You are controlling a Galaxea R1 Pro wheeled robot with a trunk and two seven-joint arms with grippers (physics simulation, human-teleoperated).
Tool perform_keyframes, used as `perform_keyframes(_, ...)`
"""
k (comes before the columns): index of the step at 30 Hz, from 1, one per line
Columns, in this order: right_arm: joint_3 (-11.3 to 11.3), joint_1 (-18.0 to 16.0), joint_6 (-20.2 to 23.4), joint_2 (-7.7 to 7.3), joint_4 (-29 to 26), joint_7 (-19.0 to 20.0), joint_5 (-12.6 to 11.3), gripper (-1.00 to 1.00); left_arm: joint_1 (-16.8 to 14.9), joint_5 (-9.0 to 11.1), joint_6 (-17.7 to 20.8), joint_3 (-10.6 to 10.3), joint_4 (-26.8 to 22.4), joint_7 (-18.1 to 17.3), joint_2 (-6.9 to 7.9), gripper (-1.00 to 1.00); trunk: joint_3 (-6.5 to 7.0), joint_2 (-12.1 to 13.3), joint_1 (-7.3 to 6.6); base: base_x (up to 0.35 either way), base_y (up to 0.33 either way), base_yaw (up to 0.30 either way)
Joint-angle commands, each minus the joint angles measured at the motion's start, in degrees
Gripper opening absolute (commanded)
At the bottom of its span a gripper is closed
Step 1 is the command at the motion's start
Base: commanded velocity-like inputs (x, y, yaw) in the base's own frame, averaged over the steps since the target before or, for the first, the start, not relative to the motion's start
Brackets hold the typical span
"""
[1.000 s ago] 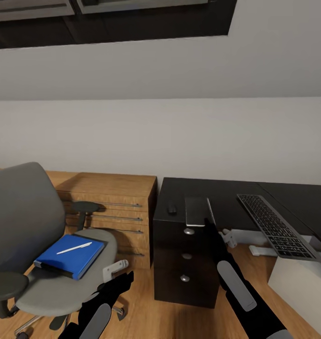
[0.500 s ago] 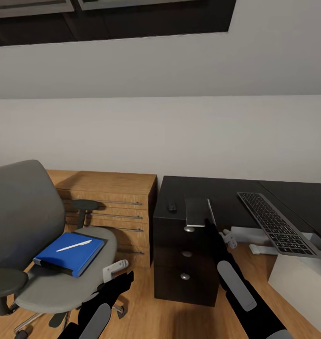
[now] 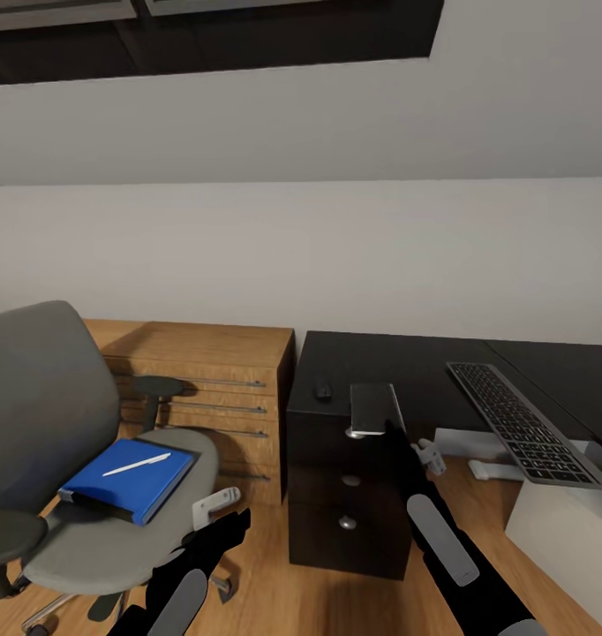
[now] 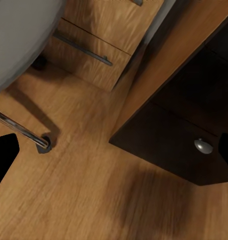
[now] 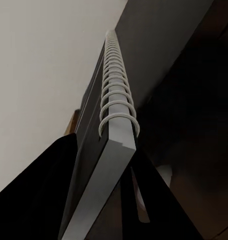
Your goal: In the bedroom, organize the workspace by keeping the computer under the desk, ensuring the monitor is on the desk, placing the keyboard on the desk next to the monitor, placing the mouse on the desk next to the keyboard, moving the folder from the swivel chair onto the desk next to the mouse, stacking the notebook on top of the folder with the pen on top of the notebook, and positioning the swivel chair next to the desk.
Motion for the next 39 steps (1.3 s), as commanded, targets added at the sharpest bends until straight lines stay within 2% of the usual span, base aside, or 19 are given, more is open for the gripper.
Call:
perform_keyframes(1, 0.27, -0.06, -0.47, -0.08, -0.06, -0.27, -0.43, -1.00, -0.06, 0.35, 0.08, -0.13, -0.08, 0.46, 0.05, 1.00, -0.06, -0.03, 0.00, 0.087, -0.006, 0.000)
perform_keyframes(16, 0.24, -0.06, -0.47, -0.08, 0.04, -0.27, -0.40, -1.00, -0.06, 0.35, 0.08, -0.13, -0.08, 0.46, 0.08, 1.00, -0.06, -0.03, 0.00, 0.138, -0.003, 0.000)
perform_keyframes(39, 0.22, -0.06, -0.33, -0.08, 0.04, -0.36, -0.40, -1.00, -0.06, 0.44, 0.17, -0.13, -0.08, 0.46, 0.10, 1.00, -0.06, -0.03, 0.00, 0.018, 0.000, 0.000)
